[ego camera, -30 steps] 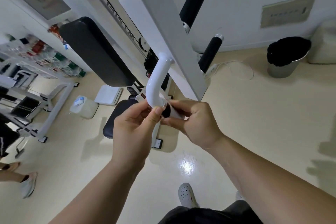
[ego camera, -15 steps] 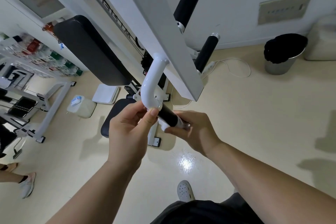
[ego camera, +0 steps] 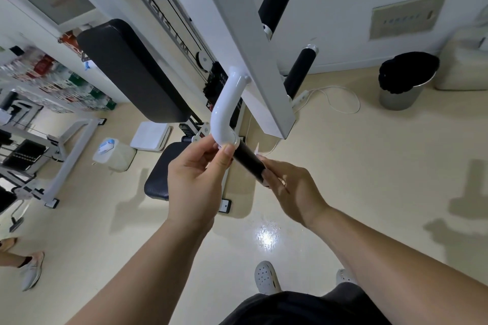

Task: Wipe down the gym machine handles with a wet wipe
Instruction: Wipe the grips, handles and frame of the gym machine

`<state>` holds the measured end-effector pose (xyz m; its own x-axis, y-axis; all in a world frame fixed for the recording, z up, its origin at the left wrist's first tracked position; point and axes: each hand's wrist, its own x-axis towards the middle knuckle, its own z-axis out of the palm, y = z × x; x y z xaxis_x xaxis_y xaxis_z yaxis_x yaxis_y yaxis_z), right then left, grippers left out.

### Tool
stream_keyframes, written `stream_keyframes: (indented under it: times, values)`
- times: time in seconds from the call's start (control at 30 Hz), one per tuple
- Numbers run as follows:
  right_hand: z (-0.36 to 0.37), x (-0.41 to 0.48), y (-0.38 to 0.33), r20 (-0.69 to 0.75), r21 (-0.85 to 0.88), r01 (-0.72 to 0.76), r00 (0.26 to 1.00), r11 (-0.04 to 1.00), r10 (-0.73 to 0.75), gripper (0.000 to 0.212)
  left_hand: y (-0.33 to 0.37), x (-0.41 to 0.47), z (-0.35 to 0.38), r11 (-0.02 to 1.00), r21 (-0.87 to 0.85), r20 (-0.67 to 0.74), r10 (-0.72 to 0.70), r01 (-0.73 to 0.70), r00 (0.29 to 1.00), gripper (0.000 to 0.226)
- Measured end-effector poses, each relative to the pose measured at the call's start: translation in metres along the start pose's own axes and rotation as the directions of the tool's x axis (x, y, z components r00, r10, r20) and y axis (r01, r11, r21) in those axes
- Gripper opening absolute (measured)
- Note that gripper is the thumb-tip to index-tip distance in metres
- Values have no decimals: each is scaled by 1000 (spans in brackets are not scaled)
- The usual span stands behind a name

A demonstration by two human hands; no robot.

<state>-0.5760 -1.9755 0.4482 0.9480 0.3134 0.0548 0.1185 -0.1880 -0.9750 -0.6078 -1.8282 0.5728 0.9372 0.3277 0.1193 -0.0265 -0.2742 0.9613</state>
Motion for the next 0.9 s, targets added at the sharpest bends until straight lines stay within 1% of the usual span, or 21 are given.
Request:
stream_keyframes:
  times: [0.07, 0.13, 0.2, 0.23, 0.27, 0.33, 0.4, 0.43, 0.5, 0.53, 0.57, 0.6, 0.63, 0.67, 0.7, 0.73, 0.8, 0.83, 0.87, 0.9]
  values:
    - [-3, 4, -9, -35, -65, 118, 992, 991, -120, 35, 0, 2, -1, 1000, -15, 4, -2, 2, 1000, 17]
    - [1, 5, -23, -65, -37, 246, 967, 969, -248, 41, 0, 4, -4, 999, -35, 32, -6, 8, 999, 22]
    - [8, 2, -27, -89, 11, 289, 954, 957, -287, 45, -2, 7, -7, 1000, -30, 77, -6, 8, 997, 30]
    - [11, 0, -22, -104, 0, 283, 954, 959, -282, 46, -2, 8, -9, 1000, -27, 94, -7, 10, 996, 31]
    - [12, -2, -15, -115, -34, 246, 962, 969, -248, 46, -3, 10, -10, 1000, -28, 111, -6, 10, 994, 30]
    - [12, -8, 5, -103, -94, 98, 989, 991, -108, 44, -6, 16, -14, 1000, -24, 154, 13, -9, 988, 20]
    - [14, -14, 18, -115, -162, 0, 993, 987, -19, 42, -9, 24, -19, 999, -21, 213, 47, -44, 976, 9]
    - [19, -15, 20, -137, -160, -26, 991, 987, 4, 42, -11, 28, -22, 998, -30, 242, 64, -59, 968, 10]
    - [33, -15, 7, -230, -51, -43, 973, 998, 31, 42, -13, 36, -27, 996, -62, 313, 82, -66, 946, 14]
    - [40, -12, -3, -317, -31, -5, 948, 1000, -5, 41, -14, 41, -30, 995, -78, 350, 89, -66, 933, 16]
    - [48, -8, -12, -422, -81, 51, 903, 995, -80, 40, -14, 46, -33, 993, -91, 390, 99, -69, 915, 18]
    - [56, -3, -20, -503, -168, 88, 849, 982, -163, 39, -14, 52, -36, 992, -103, 432, 106, -68, 896, 19]
    - [62, 1, -27, -558, -236, 100, 800, 967, -219, 39, -14, 58, -39, 992, -113, 471, 110, -64, 875, 18]
    - [69, 5, -31, -598, -265, 96, 764, 959, -242, 39, -15, 63, -41, 991, -122, 504, 113, -59, 856, 18]
    - [75, 7, -30, -625, -255, 85, 746, 963, -231, 39, -15, 67, -43, 991, -122, 527, 114, -58, 842, 19]
    - [82, 7, -26, -644, -200, 65, 743, 978, -182, 39, -16, 71, -44, 991, -116, 542, 116, -63, 833, 23]
    - [95, 1, -9, -647, 6, -35, 762, 999, 30, 33, -17, 76, -47, 992, -104, 568, 121, -74, 814, 31]
    - [101, -3, 1, -632, 73, -109, 764, 991, 130, 29, -17, 78, -49, 992, -102, 584, 123, -77, 803, 34]
    - [107, -6, 10, -629, 79, -181, 754, 980, 190, 25, -18, 81, -50, 991, -102, 599, 127, -82, 791, 36]
    - [111, -8, 17, -640, 53, -242, 737, 969, 219, 23, -18, 82, -50, 991, -102, 614, 131, -87, 779, 37]
